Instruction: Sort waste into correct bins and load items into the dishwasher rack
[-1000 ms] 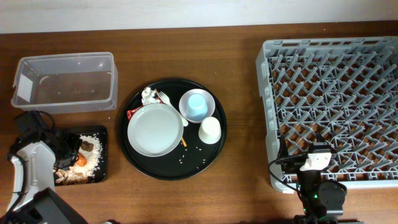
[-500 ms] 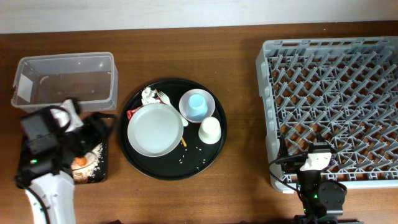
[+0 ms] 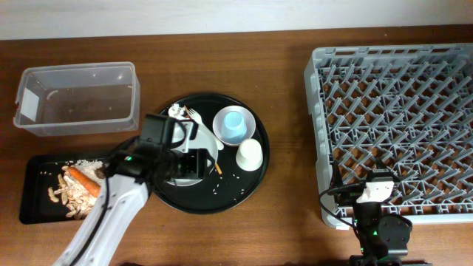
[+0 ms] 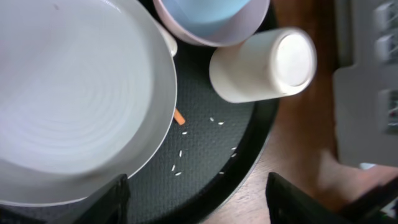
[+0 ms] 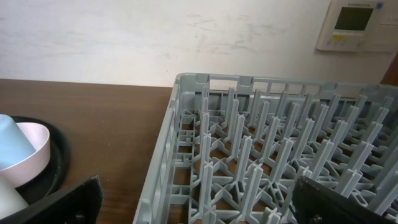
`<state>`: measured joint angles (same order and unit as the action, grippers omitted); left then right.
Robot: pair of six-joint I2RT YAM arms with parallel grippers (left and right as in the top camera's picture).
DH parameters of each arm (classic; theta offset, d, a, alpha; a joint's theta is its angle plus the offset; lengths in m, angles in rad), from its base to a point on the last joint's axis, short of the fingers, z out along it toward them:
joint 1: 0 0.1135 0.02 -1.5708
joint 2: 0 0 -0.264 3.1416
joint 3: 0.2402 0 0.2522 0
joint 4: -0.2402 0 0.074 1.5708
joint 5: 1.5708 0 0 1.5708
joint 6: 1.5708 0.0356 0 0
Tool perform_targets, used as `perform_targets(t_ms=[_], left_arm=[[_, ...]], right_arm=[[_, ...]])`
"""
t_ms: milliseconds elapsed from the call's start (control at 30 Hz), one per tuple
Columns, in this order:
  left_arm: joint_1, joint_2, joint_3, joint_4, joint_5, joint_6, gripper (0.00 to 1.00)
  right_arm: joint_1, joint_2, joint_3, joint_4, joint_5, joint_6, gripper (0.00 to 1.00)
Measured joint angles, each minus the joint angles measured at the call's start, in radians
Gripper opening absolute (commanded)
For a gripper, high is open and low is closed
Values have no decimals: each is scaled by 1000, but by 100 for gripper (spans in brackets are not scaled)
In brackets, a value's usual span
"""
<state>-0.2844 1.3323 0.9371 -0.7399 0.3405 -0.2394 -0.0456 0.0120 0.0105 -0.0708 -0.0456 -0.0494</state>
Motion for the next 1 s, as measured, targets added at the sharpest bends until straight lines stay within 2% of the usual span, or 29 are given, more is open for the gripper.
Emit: perform_targets(t_ms=[200,267,367,600,800,867,1000], left_arm=[[-19,130,0,5,-20,1,70],[-19,132,0,23,-32,1,72],[-19,132,0,28,-58,2,82],[-19,154,0,50,-159,9,83],[-20,210,0,50,-192,12,72],[-24,217,0,40,-196,11,65],[-66,217,0,21,-199,12,63]], right_arm=[[0,0,0,0,0,1,99],[0,0,0,0,0,0,98],[0,0,0,0,0,0,99],[0,0,0,0,0,0,99],[0,0,0,0,0,0,99],[0,0,0,0,0,0,99],[0,0,0,0,0,0,99]])
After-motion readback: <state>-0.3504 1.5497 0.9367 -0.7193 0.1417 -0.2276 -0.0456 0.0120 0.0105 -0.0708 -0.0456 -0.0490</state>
